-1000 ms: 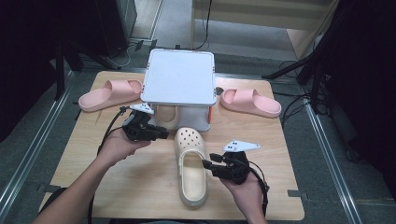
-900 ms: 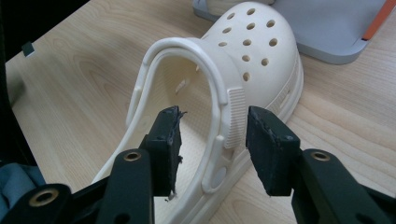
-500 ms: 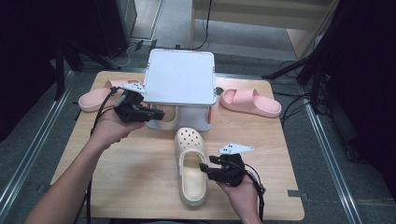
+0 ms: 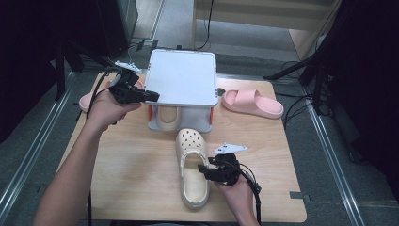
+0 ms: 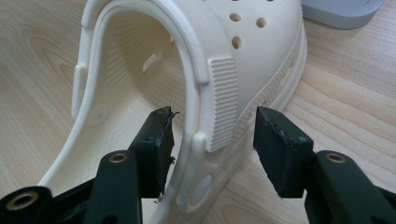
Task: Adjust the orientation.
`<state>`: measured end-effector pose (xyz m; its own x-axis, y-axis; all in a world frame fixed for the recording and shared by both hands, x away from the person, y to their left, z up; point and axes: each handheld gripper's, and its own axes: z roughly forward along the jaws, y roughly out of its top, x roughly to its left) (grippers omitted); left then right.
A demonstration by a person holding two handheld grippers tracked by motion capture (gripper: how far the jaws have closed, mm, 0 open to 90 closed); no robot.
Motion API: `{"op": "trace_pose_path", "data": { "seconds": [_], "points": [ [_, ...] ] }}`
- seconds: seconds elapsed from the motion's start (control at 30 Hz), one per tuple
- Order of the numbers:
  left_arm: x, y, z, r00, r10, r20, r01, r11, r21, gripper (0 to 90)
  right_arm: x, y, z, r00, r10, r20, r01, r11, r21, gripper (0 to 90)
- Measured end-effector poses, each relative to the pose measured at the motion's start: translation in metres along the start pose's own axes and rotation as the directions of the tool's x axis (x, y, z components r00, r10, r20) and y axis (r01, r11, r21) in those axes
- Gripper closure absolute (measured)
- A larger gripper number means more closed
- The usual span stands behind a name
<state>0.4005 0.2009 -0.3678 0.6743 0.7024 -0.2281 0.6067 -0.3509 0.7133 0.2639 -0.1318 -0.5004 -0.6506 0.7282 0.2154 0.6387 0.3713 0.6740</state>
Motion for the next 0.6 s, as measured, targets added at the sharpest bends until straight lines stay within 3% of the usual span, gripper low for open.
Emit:
{"op": "trace_pose_path", "data": {
  "seconds": [0.13,0.27,0.6],
  "points": [
    [0.007,-0.0017,0.0014,0.9998,-0.003,-0.018,0.003,1.0,-0.005,82.2,0.0002,0.0021,0.0058,0.9996,-0.011,0.024,0.012,1.0,-0.013,51.1],
    [0.0097,-0.0061,0.0046,0.999,-0.014,-0.041,0.013,0.9999,-0.008,82.1,-0.0034,0.0034,0.0081,0.9997,0.016,0.02,-0.015,1.0,-0.022,53.6],
    [0.0045,-0.0074,0.0052,0.9966,0.008,-0.082,-0.01,0.9999,-0.014,82.4,-0.0086,0.0085,0.0044,0.9968,0.014,0.079,-0.011,0.999,-0.035,73.0]
  ]
}}
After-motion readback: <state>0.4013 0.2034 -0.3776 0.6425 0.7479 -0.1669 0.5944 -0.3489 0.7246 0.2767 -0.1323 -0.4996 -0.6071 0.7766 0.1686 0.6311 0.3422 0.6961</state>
